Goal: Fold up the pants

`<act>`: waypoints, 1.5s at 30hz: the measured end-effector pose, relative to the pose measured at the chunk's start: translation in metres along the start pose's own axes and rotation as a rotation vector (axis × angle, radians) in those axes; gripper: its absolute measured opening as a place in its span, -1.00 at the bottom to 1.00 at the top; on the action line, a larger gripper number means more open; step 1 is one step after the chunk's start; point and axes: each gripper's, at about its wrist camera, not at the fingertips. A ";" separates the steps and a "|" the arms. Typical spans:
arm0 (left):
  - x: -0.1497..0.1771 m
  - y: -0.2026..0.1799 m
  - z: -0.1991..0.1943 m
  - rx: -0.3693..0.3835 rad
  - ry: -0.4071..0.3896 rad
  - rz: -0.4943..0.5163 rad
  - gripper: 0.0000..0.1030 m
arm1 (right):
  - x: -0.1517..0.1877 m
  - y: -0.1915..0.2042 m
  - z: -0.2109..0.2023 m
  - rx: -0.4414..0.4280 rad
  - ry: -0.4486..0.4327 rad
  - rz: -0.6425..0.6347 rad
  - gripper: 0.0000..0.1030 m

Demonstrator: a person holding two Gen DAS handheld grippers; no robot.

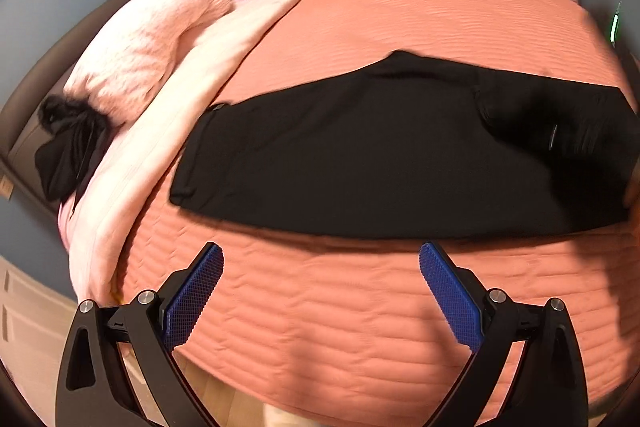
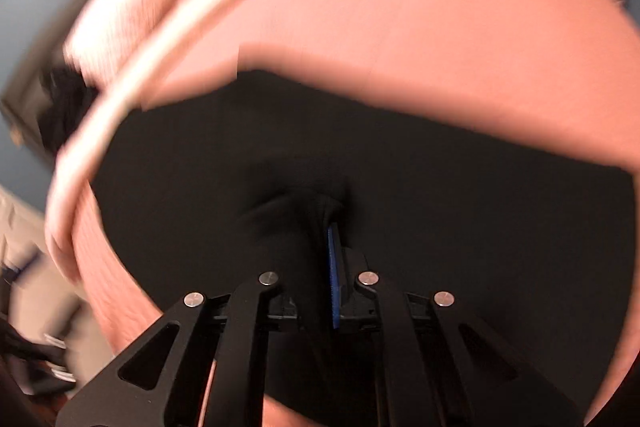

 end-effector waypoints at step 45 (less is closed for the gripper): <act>-0.082 0.197 0.121 0.311 -0.127 -0.580 -0.61 | 0.033 0.025 -0.132 0.141 -0.073 -0.063 0.04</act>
Point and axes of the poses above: each gripper's, at about its wrist camera, not at the fingertips, and z roughly the way its jaws point, y to its left, x to its underside, and after that the axes turned 14 degrees about x, right-handed
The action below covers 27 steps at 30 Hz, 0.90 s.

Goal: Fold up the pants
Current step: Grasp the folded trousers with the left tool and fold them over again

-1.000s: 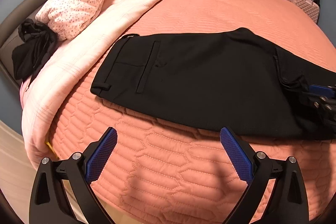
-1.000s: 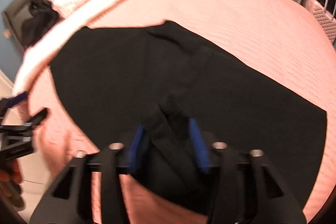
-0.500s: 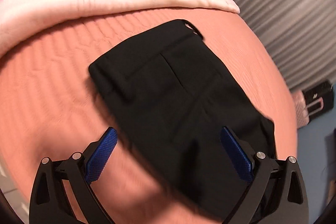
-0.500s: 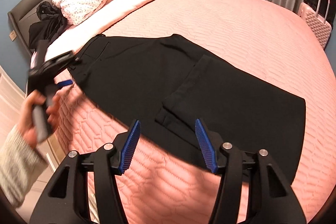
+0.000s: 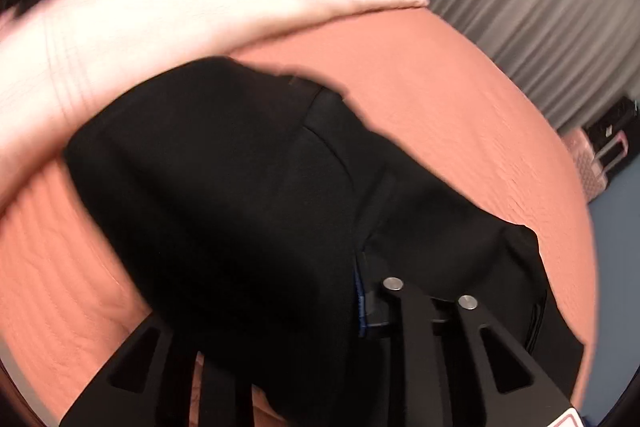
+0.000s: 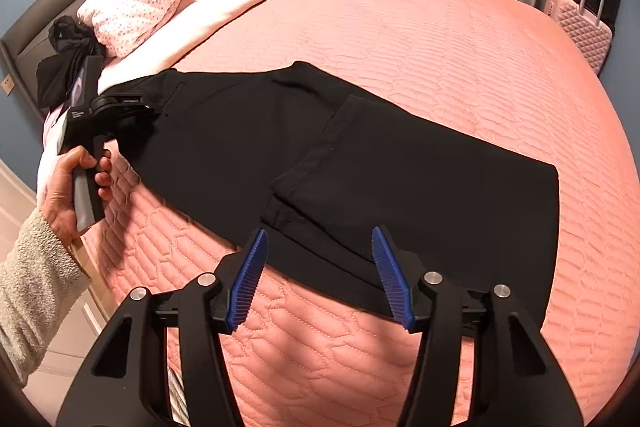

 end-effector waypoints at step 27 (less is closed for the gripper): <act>0.277 -0.408 0.023 0.270 0.369 0.811 -0.68 | 0.099 -0.246 -0.013 0.021 0.032 0.488 0.05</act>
Point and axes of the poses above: each gripper's, at about its wrist camera, not at the fingertips, and z roughly the way its jaws point, y to its left, x to its underside, and after that the axes turned 14 degrees about x, right-handed
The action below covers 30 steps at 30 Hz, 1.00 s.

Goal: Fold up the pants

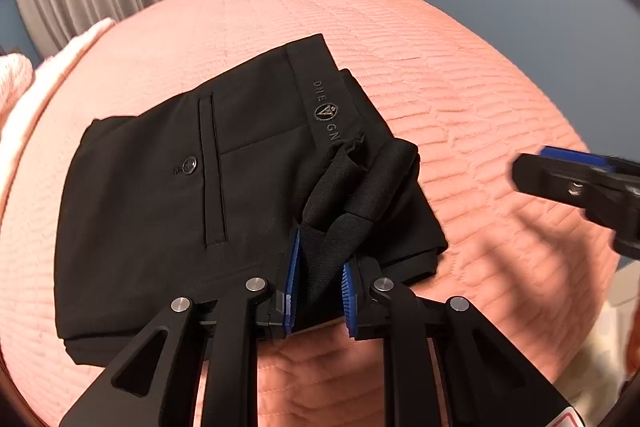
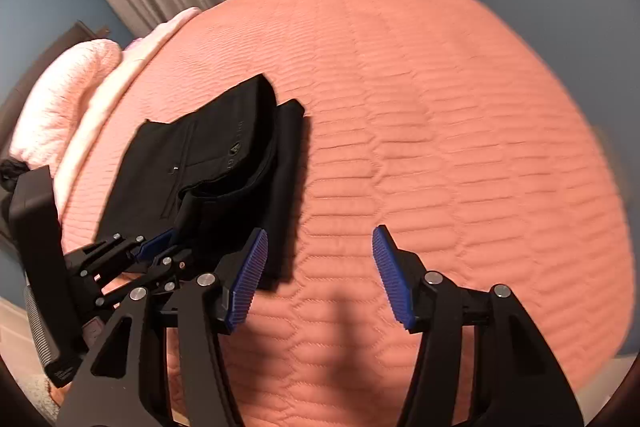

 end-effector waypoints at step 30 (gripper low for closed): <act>-0.062 0.181 -0.089 -0.290 -0.161 -0.238 0.56 | -0.084 0.068 0.072 0.151 0.000 -0.043 -0.59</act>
Point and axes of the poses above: each gripper's, at about its wrist camera, not at the fingertips, and z roughly the way its jaws point, y to its left, x to its underside, and after that the axes turned 14 degrees about x, right-handed
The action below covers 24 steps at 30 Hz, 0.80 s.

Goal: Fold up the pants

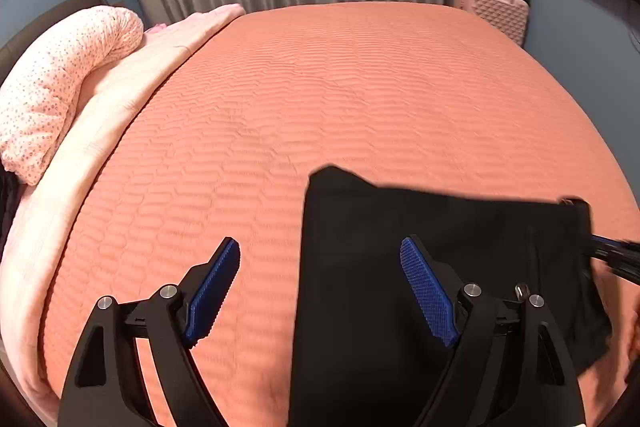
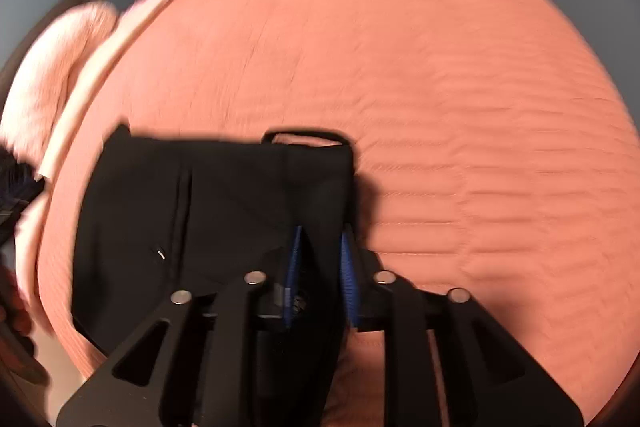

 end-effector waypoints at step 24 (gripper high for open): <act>-0.043 0.098 0.020 -0.029 -0.036 -0.139 0.66 | -0.015 0.069 0.045 -0.247 0.127 -0.059 -0.90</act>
Point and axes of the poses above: each gripper's, at about its wrist camera, not at the fingertips, and z roughly the way its jaws point, y to its left, x to its underside, and after that the axes turned 14 degrees about x, right-handed
